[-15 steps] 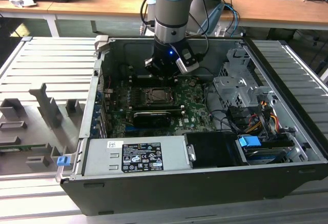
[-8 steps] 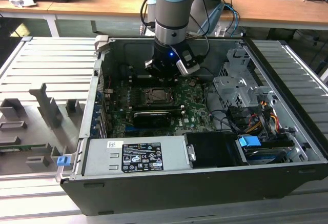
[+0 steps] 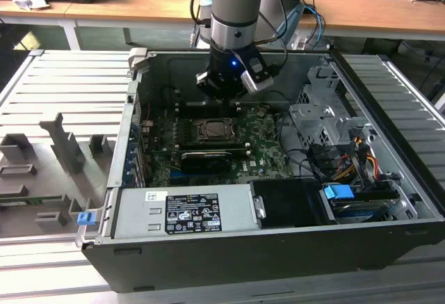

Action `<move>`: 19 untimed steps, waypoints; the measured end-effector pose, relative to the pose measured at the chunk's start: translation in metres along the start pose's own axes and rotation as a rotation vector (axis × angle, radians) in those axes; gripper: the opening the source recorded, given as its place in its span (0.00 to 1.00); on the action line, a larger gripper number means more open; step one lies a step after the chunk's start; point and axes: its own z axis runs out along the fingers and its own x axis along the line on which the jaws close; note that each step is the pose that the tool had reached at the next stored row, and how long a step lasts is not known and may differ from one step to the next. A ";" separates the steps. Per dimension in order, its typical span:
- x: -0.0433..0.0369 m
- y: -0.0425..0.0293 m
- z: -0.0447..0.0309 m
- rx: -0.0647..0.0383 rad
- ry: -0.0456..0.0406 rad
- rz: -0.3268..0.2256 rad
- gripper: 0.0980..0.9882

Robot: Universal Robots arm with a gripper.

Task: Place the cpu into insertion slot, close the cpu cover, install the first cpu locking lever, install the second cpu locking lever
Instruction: 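Install the second cpu locking lever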

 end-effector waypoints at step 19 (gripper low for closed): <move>0.0026 -0.0495 -0.0060 0.000 0.0000 0.000 0.01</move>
